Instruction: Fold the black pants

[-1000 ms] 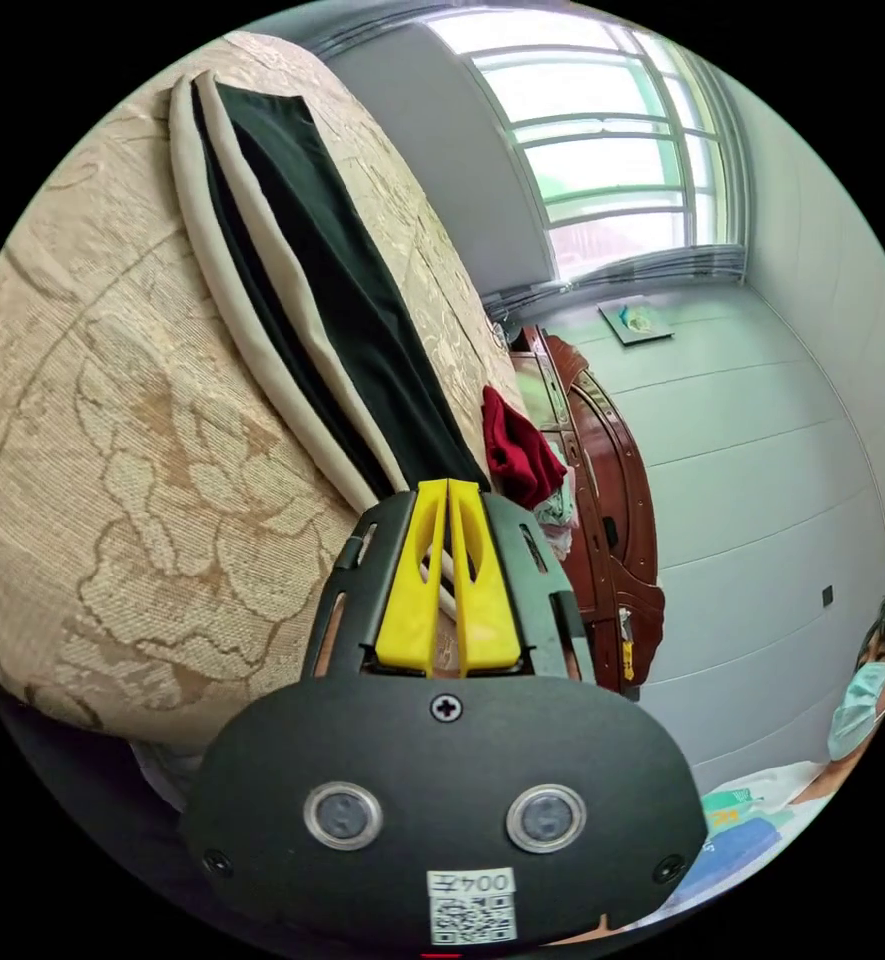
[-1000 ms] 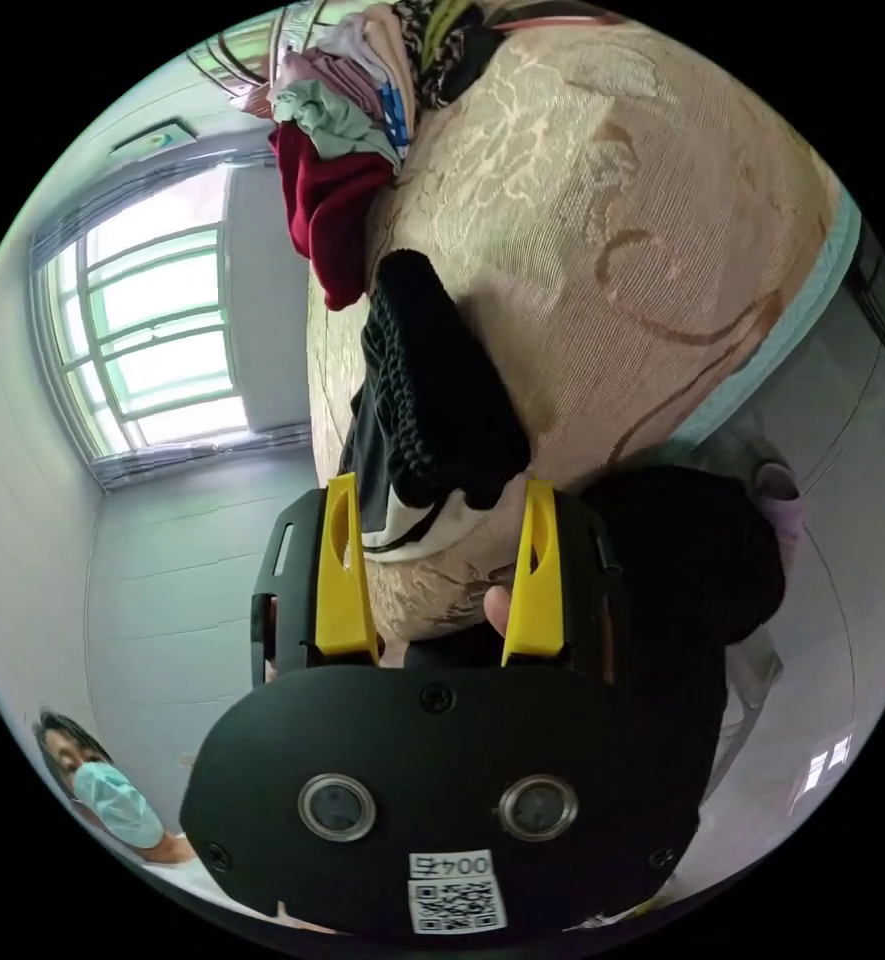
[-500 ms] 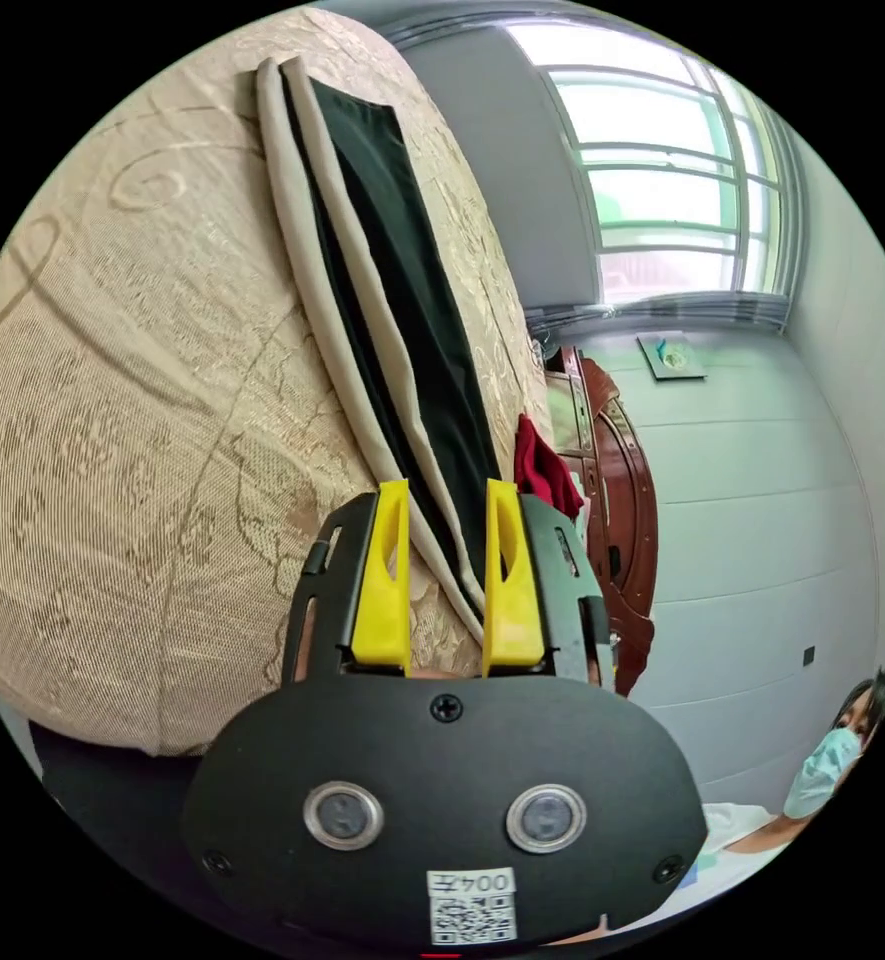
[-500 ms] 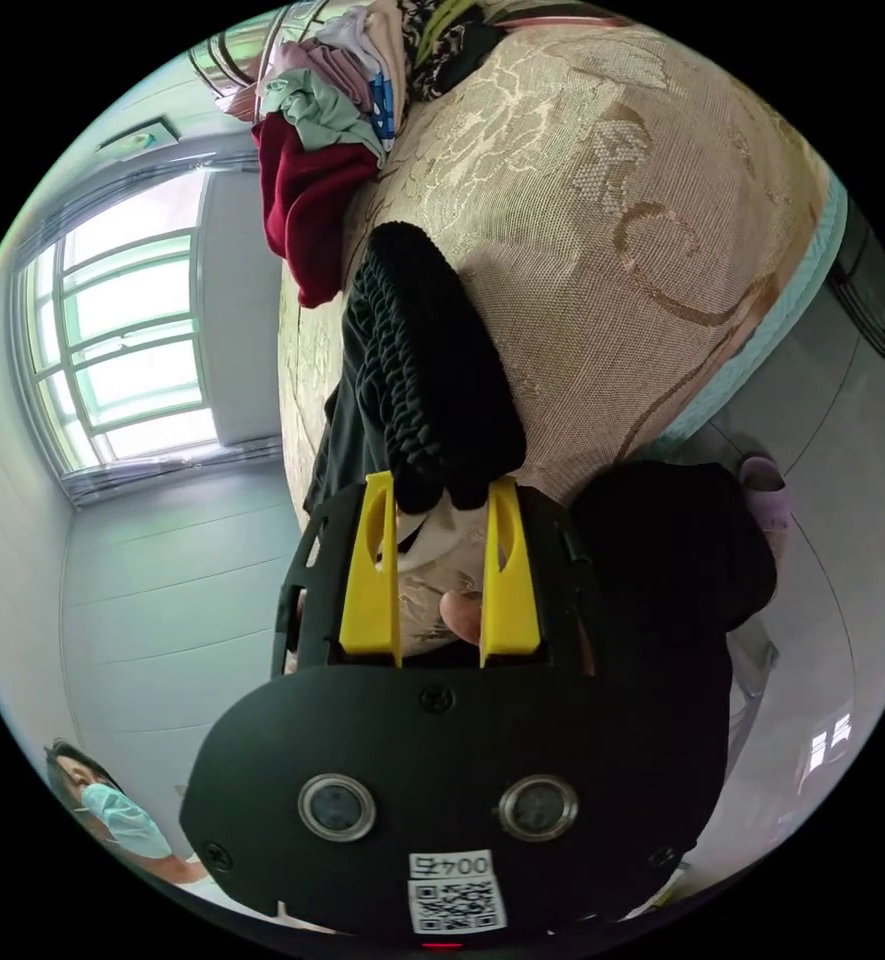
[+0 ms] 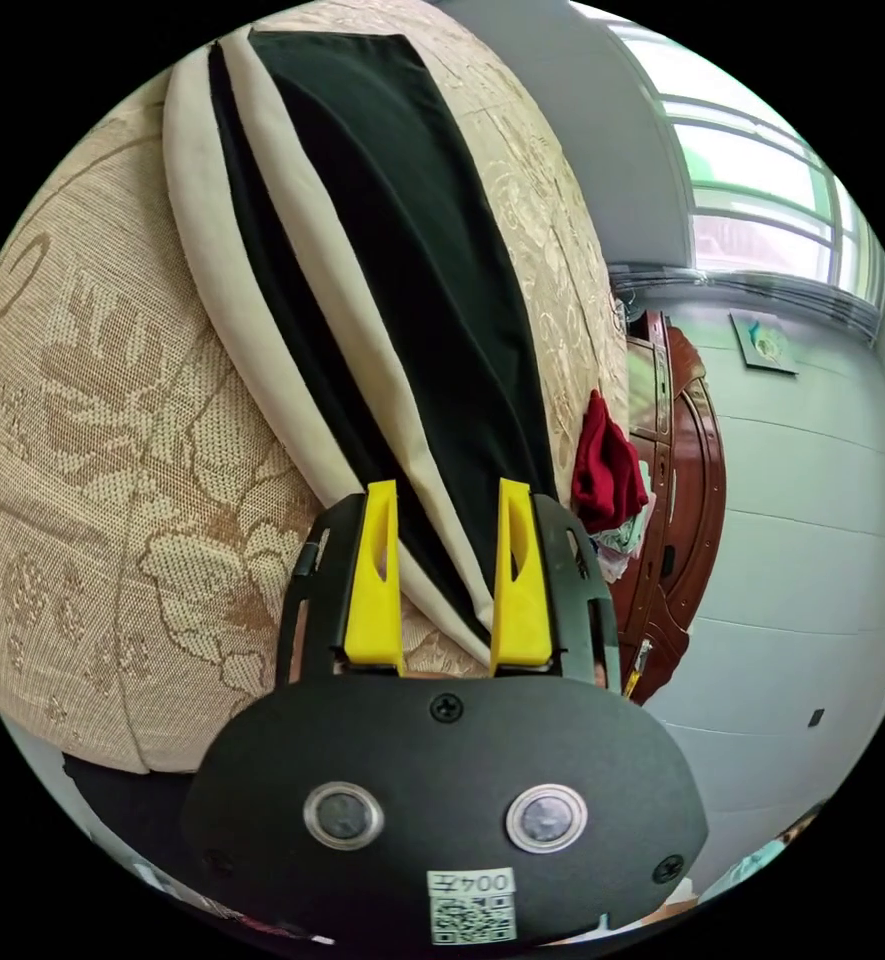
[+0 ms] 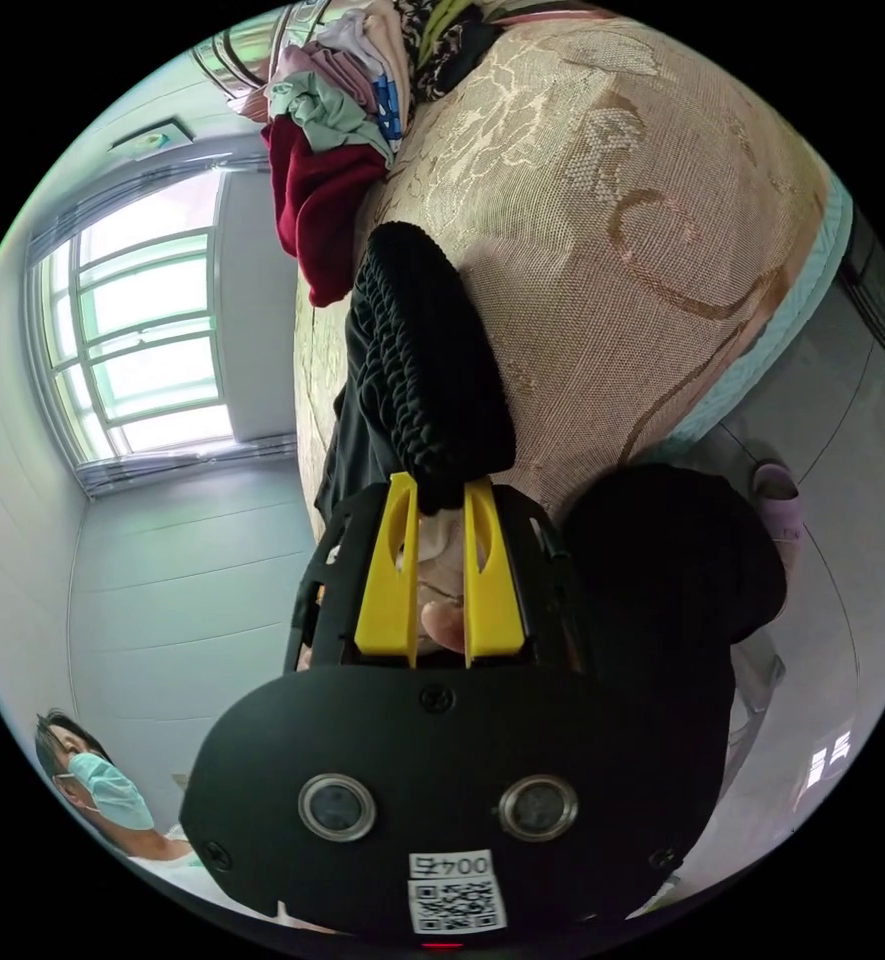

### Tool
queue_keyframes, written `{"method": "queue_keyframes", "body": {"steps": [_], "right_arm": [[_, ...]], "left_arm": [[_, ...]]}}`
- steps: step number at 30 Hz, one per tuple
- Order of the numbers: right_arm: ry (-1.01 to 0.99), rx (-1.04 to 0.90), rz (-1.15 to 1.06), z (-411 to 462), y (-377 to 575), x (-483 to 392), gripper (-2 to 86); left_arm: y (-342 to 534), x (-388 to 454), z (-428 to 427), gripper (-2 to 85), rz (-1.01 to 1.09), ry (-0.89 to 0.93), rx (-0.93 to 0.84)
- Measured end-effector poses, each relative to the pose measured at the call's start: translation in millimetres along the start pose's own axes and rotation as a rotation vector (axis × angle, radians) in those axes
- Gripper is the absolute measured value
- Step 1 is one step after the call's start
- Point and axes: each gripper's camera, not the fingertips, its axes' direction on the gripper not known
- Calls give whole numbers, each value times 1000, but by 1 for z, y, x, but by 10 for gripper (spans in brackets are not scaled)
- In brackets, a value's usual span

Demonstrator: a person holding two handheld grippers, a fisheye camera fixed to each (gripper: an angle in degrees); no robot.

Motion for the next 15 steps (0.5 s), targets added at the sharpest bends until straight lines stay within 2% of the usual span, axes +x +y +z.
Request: {"method": "queue_keyframes", "body": {"steps": [5, 9, 15], "right_arm": [[40, -10, -35, -4, -5, -14, 71], [58, -11, -55, -8, -8, -25, 68], [60, -14, -64, -14, -16, -37, 67]], "left_arm": [[-10, 4, 13, 96, -34, -20, 2], [-7, 6, 14, 28, -32, -50, 23], [-1, -6, 14, 10, -32, 2, -12]]}}
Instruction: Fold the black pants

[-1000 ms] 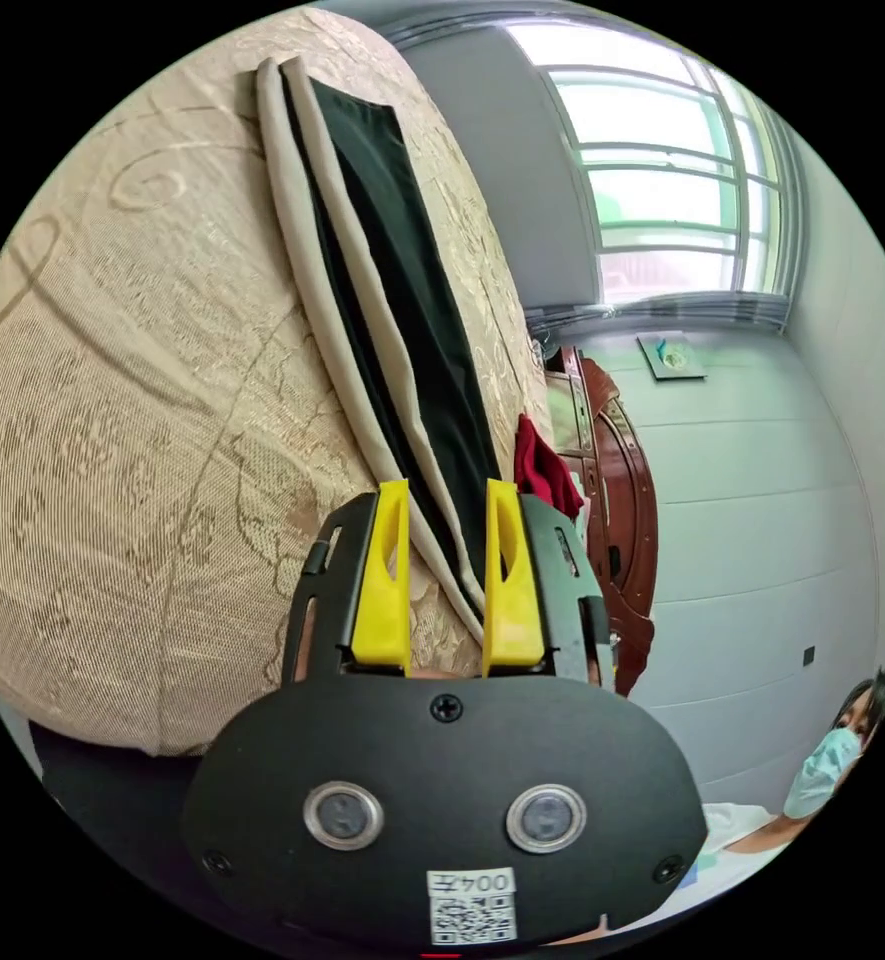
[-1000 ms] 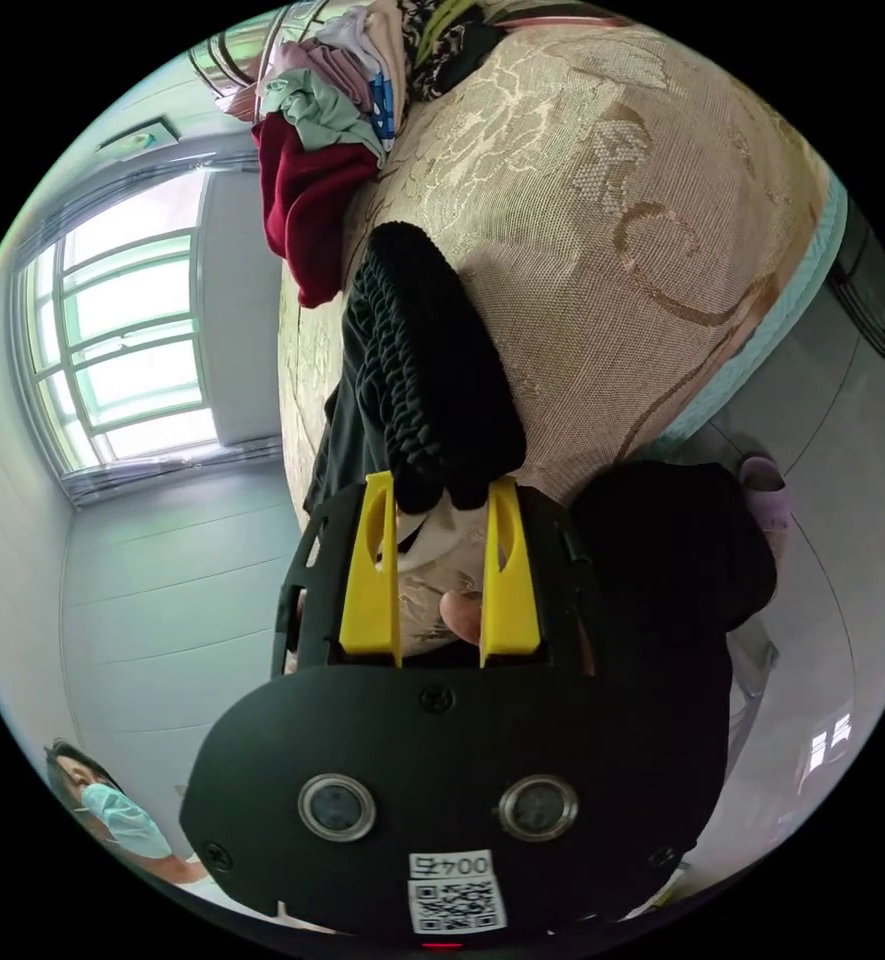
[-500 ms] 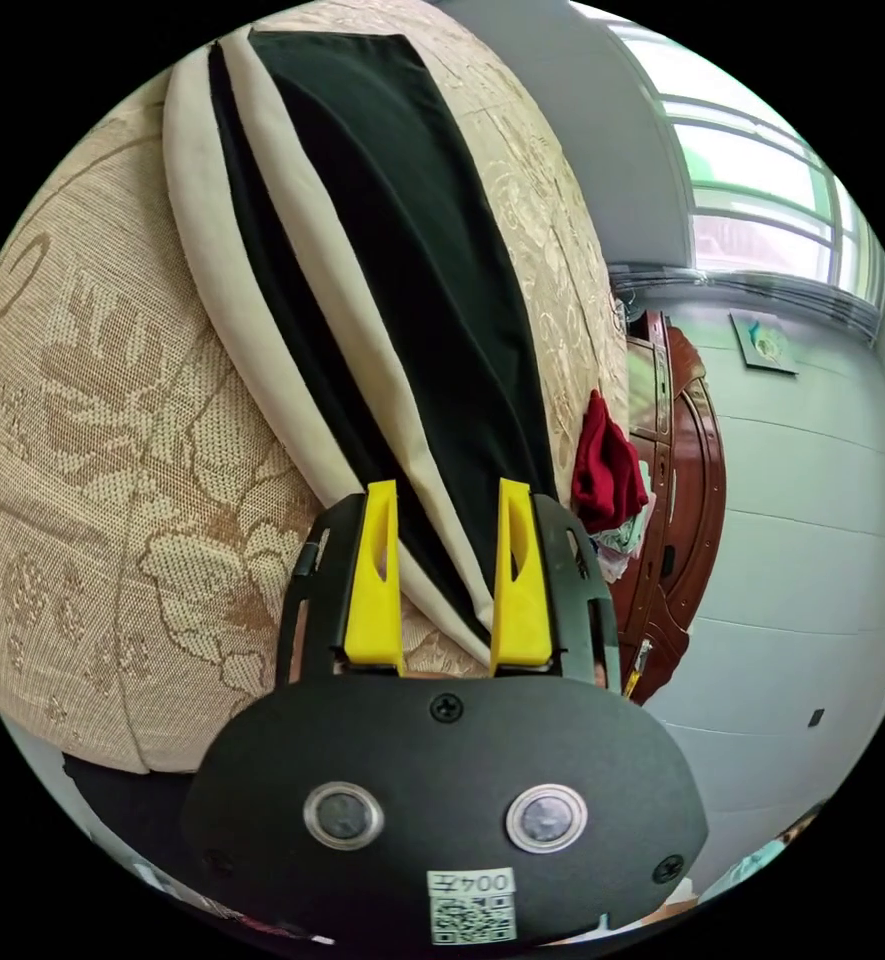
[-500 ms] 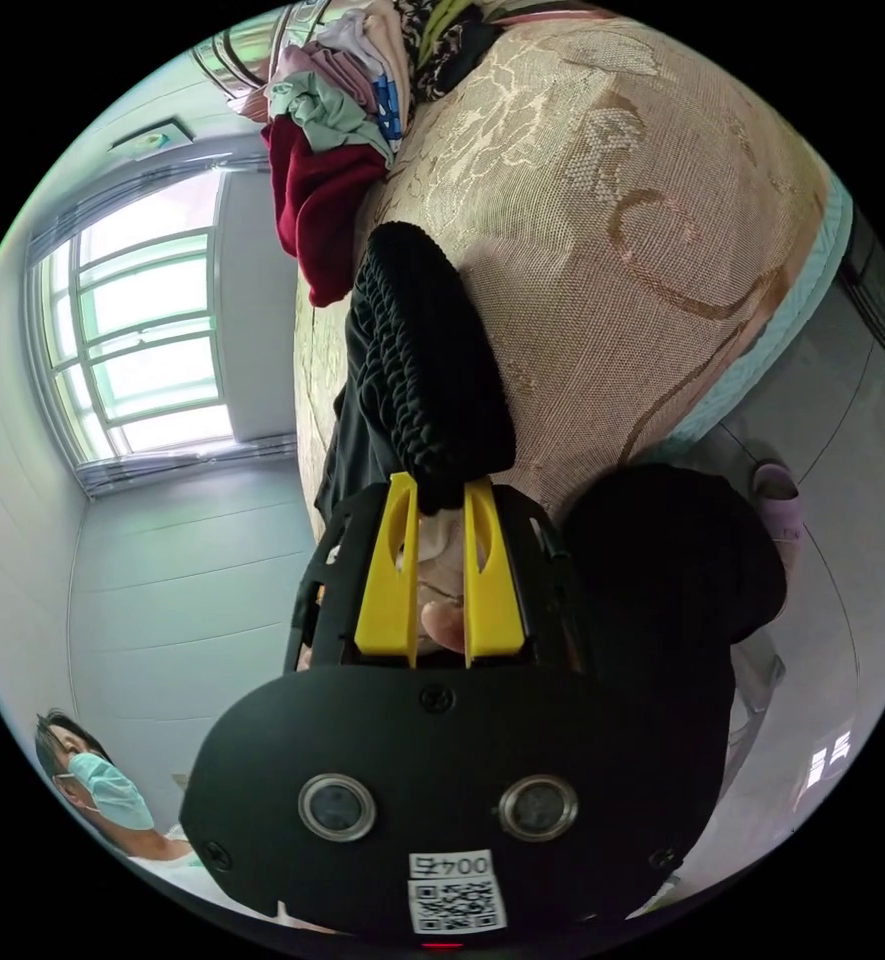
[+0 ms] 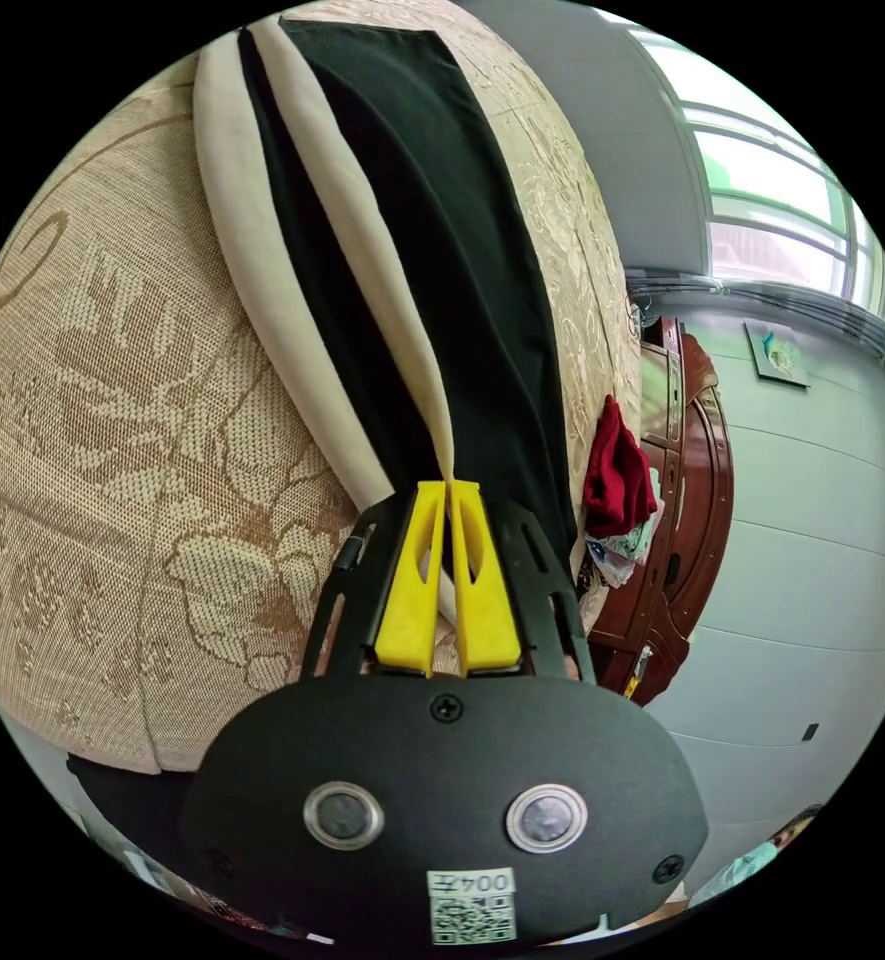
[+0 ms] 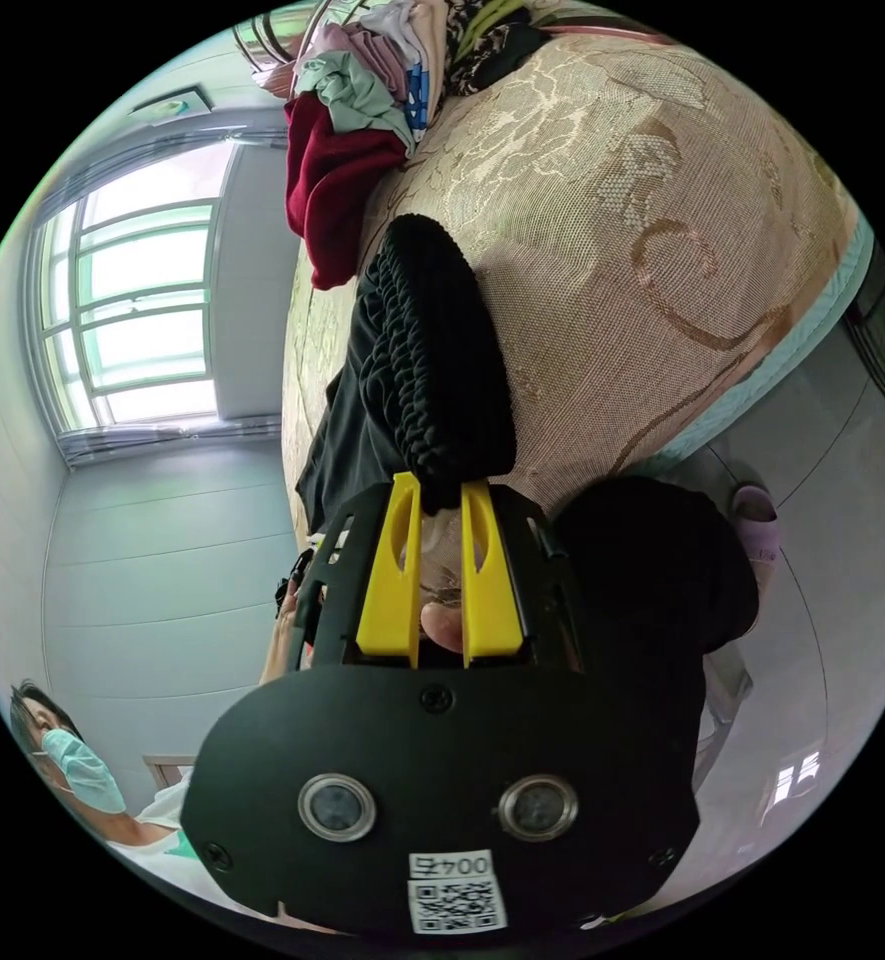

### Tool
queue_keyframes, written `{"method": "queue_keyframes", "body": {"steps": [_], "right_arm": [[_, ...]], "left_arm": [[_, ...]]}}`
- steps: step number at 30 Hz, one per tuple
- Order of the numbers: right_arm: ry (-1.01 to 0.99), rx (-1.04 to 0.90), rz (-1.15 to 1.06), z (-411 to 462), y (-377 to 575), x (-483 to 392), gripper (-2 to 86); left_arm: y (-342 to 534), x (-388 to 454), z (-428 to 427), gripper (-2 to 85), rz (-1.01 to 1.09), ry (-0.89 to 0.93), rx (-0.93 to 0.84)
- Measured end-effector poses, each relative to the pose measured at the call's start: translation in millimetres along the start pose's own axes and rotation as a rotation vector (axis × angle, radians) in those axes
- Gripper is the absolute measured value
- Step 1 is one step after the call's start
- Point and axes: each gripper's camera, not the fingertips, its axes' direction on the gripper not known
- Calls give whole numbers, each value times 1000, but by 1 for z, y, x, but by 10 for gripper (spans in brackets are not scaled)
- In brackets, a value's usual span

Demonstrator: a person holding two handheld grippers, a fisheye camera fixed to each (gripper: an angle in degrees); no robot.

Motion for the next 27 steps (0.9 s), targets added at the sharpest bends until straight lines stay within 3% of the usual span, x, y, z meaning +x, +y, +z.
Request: {"method": "queue_keyframes", "body": {"steps": [17, 24, 27], "right_arm": [[-9, -13, -8, -16, -27, -45, 67], [-43, -21, -12, -21, -32, -69, 81], [-91, -66, -29, -23, -30, -77, 113]], "left_arm": [[43, -34, 19, 11, -59, 117, 8], [80, -1, 6, 6, 9, 131, 125], [100, 28, 32, 3, 84, 199, 73]]}}
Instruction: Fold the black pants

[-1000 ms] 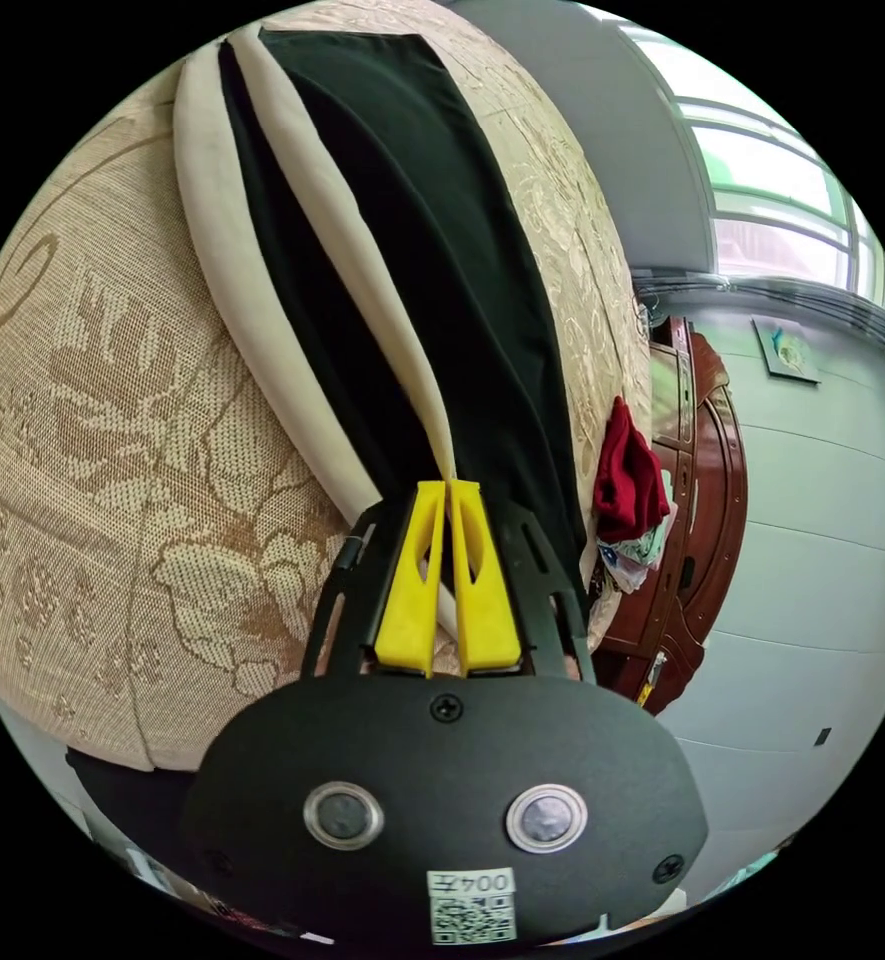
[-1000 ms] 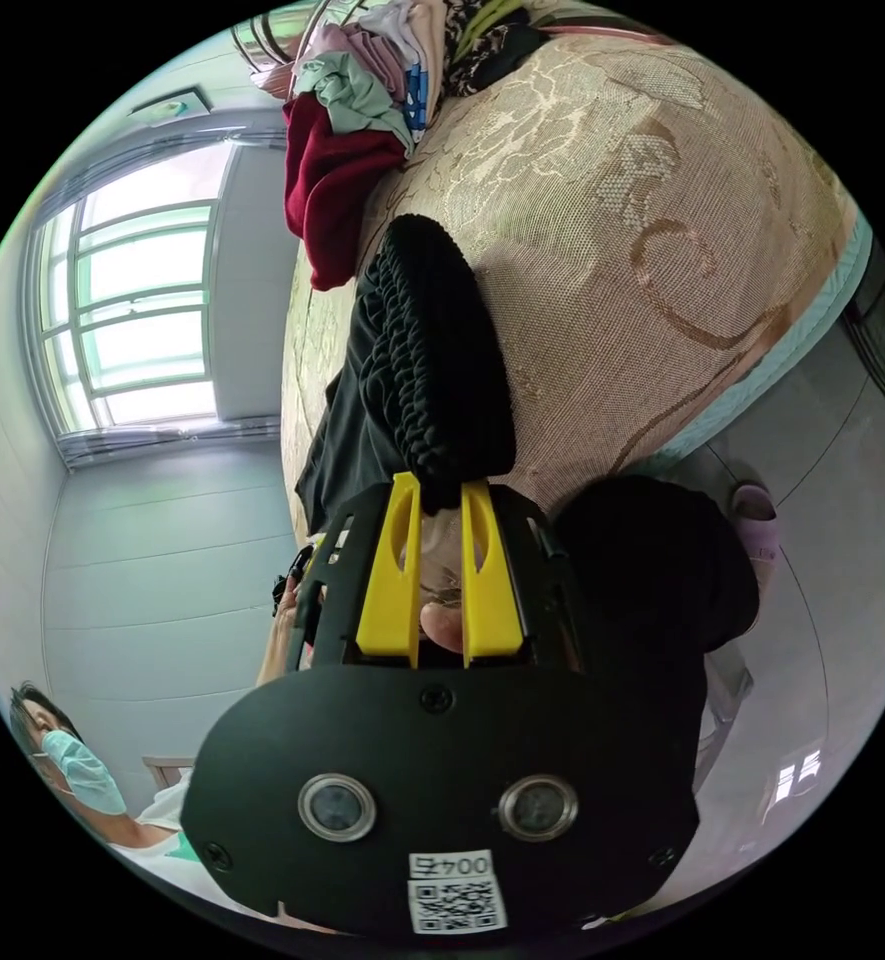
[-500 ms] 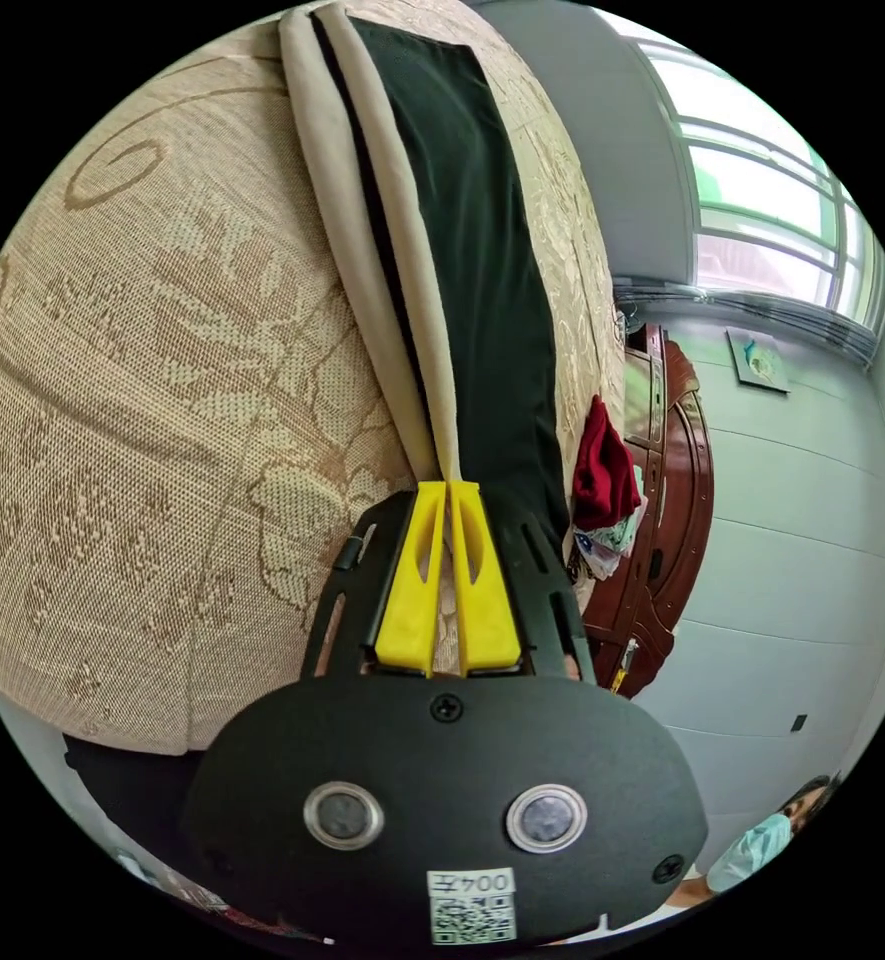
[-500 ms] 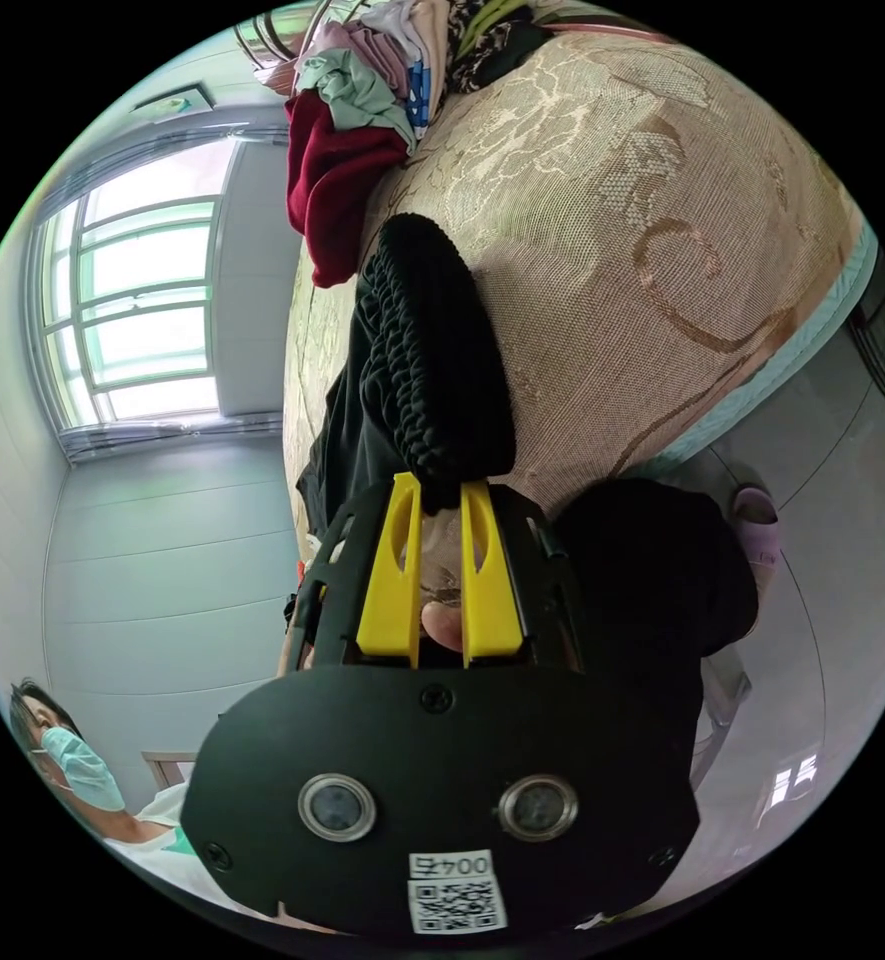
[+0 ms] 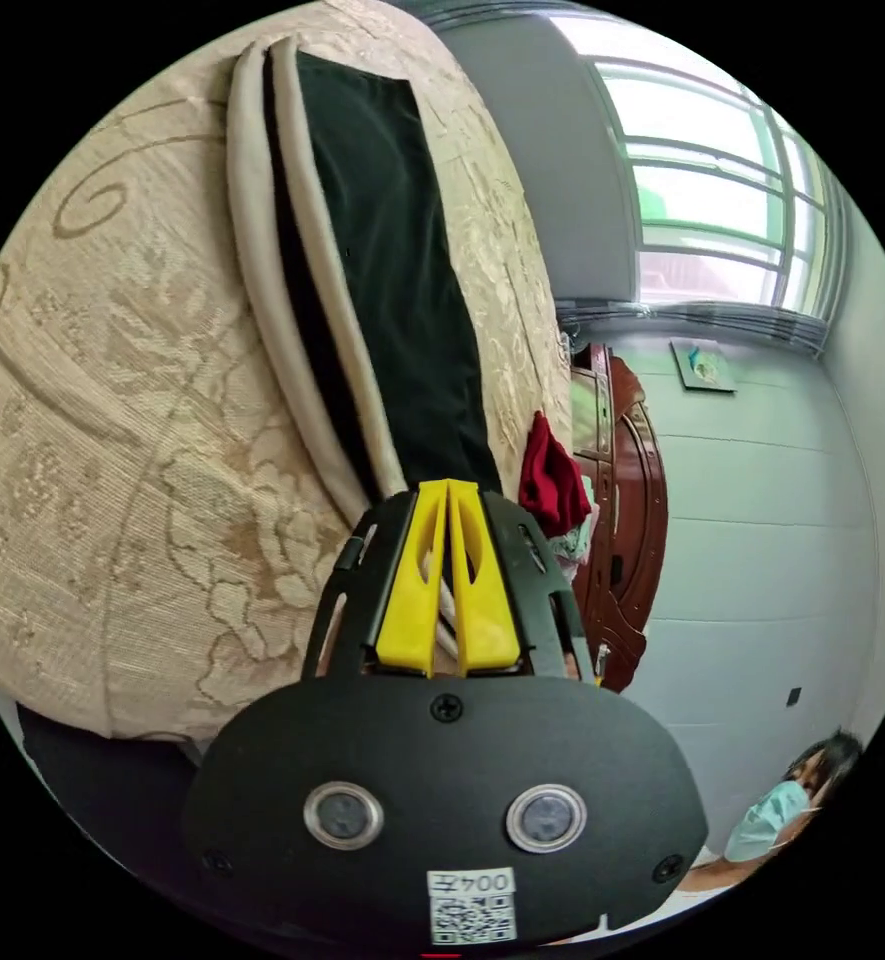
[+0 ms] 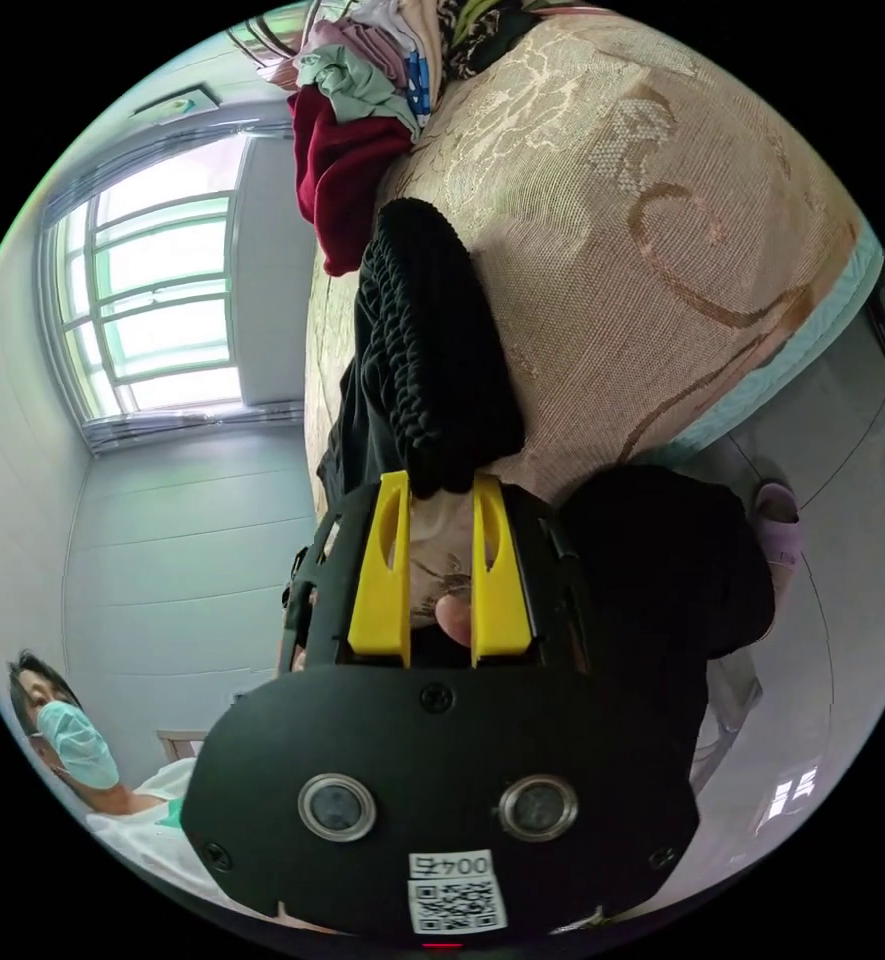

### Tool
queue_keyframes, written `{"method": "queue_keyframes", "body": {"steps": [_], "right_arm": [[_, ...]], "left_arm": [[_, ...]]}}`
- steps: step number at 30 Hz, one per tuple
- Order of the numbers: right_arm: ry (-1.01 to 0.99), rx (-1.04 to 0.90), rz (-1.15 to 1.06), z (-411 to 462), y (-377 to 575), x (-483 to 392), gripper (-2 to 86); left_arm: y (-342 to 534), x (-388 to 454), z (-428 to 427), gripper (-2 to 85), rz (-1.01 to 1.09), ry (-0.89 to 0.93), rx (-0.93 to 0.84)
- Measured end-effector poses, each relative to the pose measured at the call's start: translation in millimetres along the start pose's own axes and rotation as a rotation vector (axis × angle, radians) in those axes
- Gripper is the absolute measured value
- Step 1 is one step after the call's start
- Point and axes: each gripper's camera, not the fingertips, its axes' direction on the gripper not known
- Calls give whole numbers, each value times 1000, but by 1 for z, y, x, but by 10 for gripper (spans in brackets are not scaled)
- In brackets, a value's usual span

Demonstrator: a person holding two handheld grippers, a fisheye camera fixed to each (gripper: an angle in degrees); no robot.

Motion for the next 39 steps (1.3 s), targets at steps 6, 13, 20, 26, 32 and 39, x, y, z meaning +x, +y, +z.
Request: {"method": "queue_keyframes", "body": {"steps": [6, 13, 20, 26, 32, 39], "right_arm": [[213, 49, -165, -33, 19, -61, 99], [676, 187, -760, -4, 43, -227, 59], [860, -44, -773, 77, 23, -240, 62], [782, -7, -784, 61, 39, -251, 51], [749, 172, -816, 15, -9, -316, 77], [904, -39, -879, 91, -92, -342, 57]], "left_arm": [[69, 59, 105, 2, 226, -14, -166], [158, 105, 236, 1, 395, -19, -395], [213, 100, 290, 0, 456, -228, -543], [240, 78, 271, 0, 367, -111, -492], [258, 127, 273, 0, 521, -80, -449], [282, 115, 302, 0, 539, -169, -597]]}}
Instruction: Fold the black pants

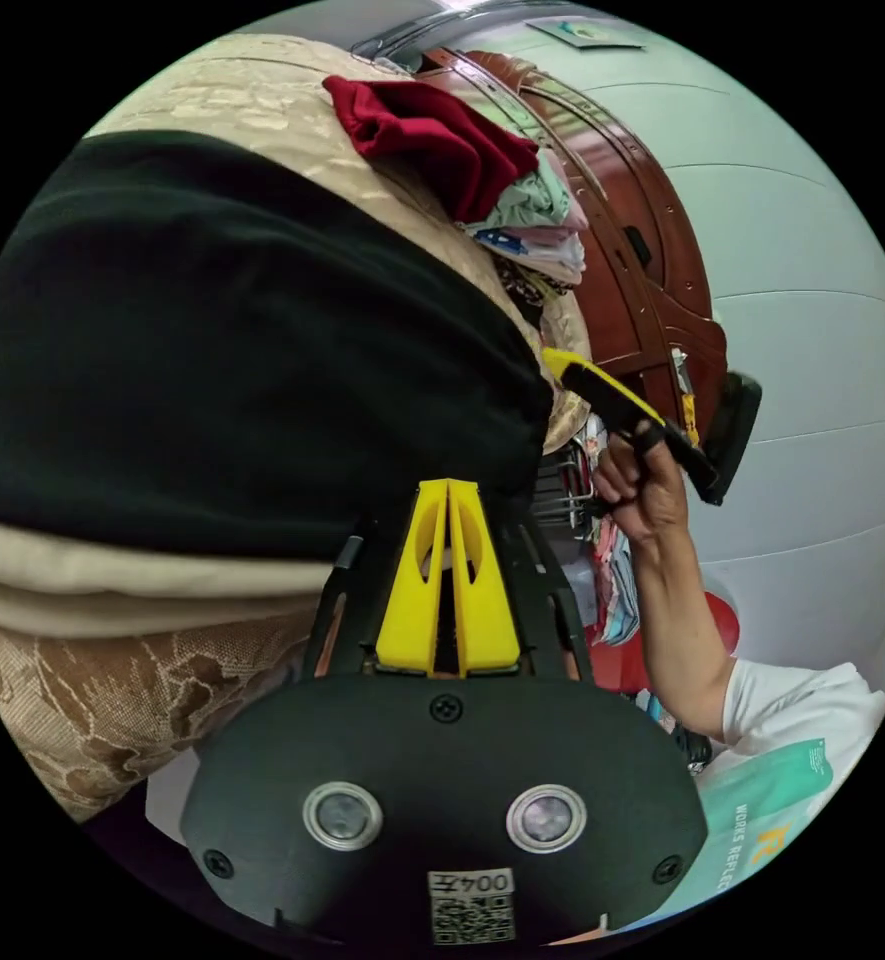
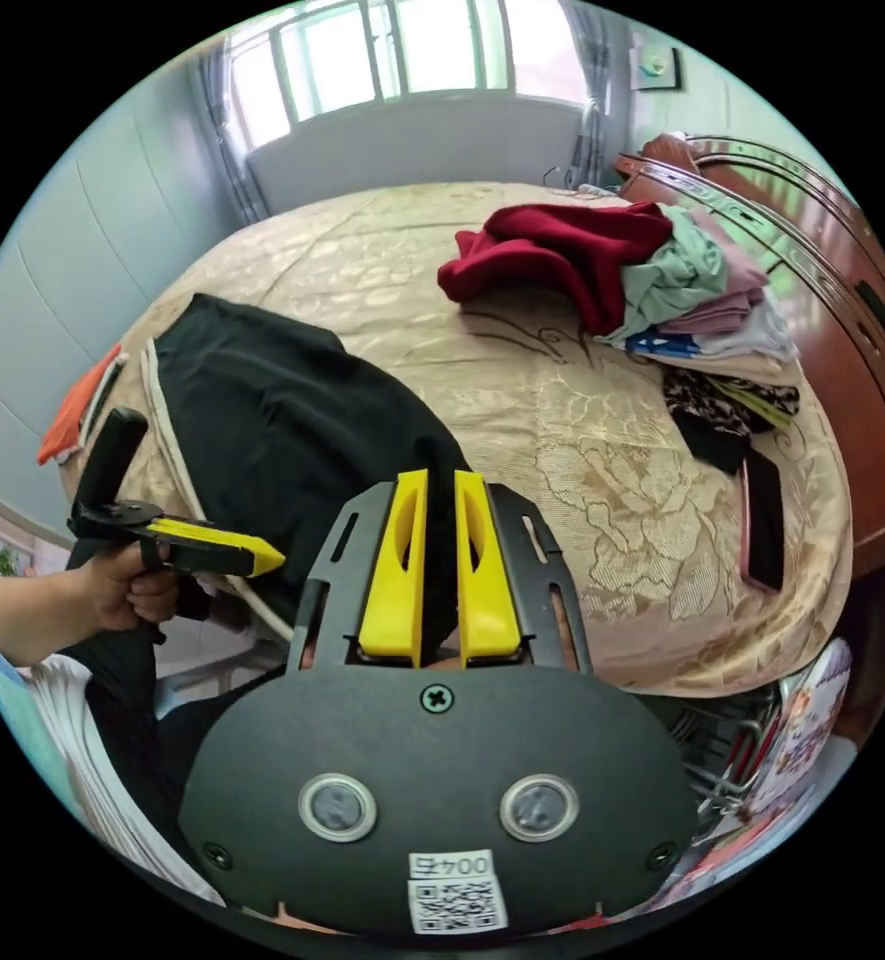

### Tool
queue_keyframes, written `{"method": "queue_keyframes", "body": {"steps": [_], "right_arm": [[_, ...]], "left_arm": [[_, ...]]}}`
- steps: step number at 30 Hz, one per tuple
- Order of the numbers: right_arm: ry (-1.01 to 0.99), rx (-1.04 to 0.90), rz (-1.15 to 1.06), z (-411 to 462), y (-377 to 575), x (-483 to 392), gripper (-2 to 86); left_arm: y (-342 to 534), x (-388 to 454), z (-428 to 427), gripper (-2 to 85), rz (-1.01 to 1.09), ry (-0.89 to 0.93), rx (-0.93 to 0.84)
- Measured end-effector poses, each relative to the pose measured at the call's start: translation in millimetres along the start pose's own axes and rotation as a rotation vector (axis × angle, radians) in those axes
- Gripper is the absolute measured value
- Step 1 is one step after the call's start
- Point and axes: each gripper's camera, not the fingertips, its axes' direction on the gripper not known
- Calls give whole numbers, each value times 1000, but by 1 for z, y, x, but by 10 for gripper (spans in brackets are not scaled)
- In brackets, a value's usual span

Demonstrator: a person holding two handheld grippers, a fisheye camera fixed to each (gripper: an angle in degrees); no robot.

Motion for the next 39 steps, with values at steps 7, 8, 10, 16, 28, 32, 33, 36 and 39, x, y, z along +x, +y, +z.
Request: {"method": "queue_keyframes", "body": {"steps": [7, 8, 10, 16, 28, 32, 33, 36, 39], "right_arm": [[56, 165, 58, -39, -21, -16, 46], [61, 212, 44, -46, -20, -27, 44], [13, 149, 9, -31, -26, -42, 44], [-95, 179, -35, -41, -40, -102, 33], [-265, 128, -286, -4, -115, -257, 54], [-342, 148, -209, 20, -137, -268, 53], [-382, 147, -160, 29, -144, -263, 53], [-506, 140, -17, 59, -158, -239, 52], [-483, 63, 62, 93, -163, -227, 53]], "left_arm": [[10, 13, -65, 1, 27, 105, 138], [12, 13, -74, 1, 32, 107, 153], [23, 6, -108, 1, 15, 91, 204], [81, -43, -211, 2, -135, 34, 388], [139, -173, -472, 11, -479, -54, 851], [127, -227, -556, 21, -548, 37, 957], [122, -245, -581, 24, -576, 45, 982], [111, -287, -631, 30, -650, 91, 1040], [103, -323, -664, 42, -719, 126, 1087]]}}
